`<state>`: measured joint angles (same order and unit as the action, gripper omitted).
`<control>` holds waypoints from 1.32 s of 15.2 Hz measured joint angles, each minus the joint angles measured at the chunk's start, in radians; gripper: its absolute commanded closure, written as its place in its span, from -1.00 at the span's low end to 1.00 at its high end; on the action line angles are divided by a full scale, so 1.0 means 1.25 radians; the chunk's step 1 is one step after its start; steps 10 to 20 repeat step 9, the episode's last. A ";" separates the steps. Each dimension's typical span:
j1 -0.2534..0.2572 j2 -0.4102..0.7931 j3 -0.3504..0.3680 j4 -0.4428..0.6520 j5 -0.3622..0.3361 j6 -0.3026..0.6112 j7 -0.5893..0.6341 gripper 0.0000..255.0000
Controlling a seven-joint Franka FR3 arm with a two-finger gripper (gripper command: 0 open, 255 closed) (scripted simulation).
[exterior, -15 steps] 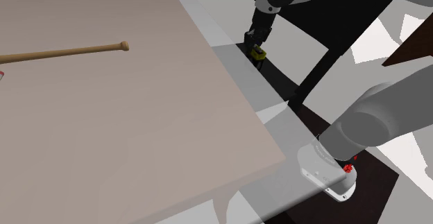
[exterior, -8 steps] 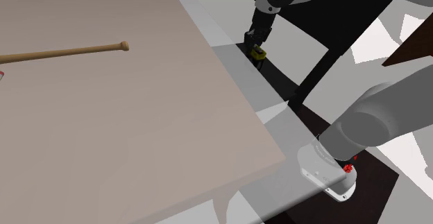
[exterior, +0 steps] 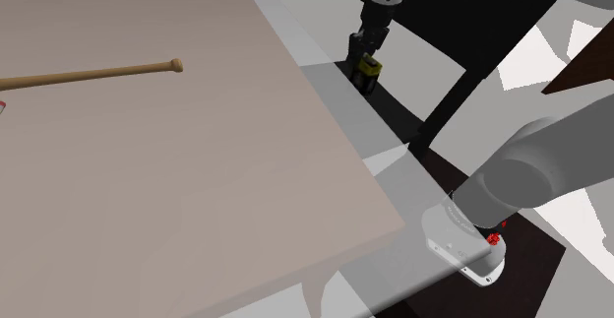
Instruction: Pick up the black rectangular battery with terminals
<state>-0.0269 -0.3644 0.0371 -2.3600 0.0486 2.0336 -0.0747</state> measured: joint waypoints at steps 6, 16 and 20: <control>-0.001 -0.013 -0.002 0.055 -0.002 -0.068 0.001 1.00; -0.001 -0.016 -0.002 0.081 -0.002 -0.097 0.002 1.00; -0.001 -0.016 -0.002 0.081 -0.002 -0.097 0.002 1.00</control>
